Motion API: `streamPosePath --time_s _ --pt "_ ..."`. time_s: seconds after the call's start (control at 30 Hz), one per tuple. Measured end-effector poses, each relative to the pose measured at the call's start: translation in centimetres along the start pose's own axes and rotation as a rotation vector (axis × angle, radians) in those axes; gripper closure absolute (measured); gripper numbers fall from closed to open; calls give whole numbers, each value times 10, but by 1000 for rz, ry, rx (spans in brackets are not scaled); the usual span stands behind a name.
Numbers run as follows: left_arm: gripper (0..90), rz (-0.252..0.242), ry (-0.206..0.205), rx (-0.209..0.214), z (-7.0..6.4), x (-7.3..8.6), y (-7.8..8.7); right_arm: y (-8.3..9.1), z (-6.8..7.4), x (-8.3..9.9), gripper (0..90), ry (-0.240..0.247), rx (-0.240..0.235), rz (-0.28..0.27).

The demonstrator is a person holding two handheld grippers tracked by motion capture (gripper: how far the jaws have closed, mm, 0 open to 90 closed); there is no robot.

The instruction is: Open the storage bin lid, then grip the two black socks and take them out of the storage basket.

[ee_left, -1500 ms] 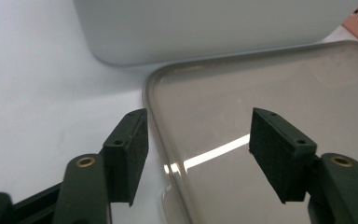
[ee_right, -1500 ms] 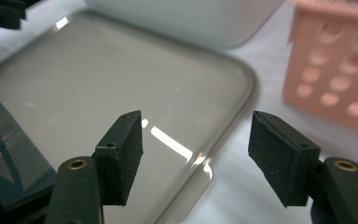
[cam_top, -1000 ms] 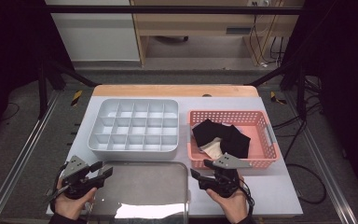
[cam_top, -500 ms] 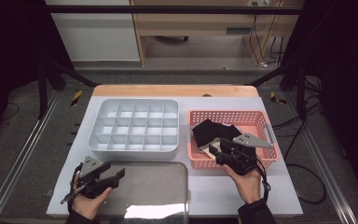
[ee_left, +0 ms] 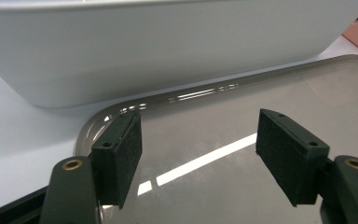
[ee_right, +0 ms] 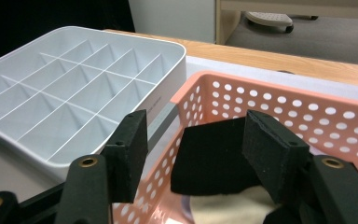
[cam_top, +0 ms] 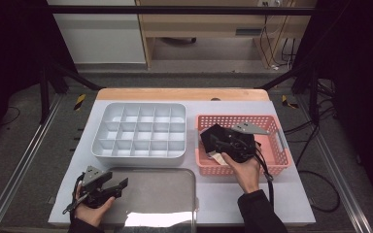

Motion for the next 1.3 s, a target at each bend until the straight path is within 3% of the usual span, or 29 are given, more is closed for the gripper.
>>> streamPosePath --time_s 0.23,0.4,0.67,1.03,1.17,1.3 --pt "293 -8 5 -6 4 0 -1 -25 -1 -12 391 -11 48 6" --pt "287 -1 0 -17 8 1 -1 -48 2 -17 378 -11 74 40" --pt "286 -6 -3 0 10 2 -1 -82 2 -7 380 -29 105 114" --pt "296 -8 -19 -3 9 2 1 -104 -1 10 323 -23 141 218" --pt "297 -4 -26 -10 8 2 1 -111 -1 16 271 6 160 279" --pt "297 -5 -28 -14 7 1 1 -114 -1 20 292 22 186 324"
Point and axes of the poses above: each handheld gripper's, and its own axes: y roughly backward along the jaws, x roughly out of its underside, z roughly to its left, the point moved 2 cm from there along -y, roughly forward along the jaws, and after that the axes turned 11 degrees about x, right-handed, at the moved point
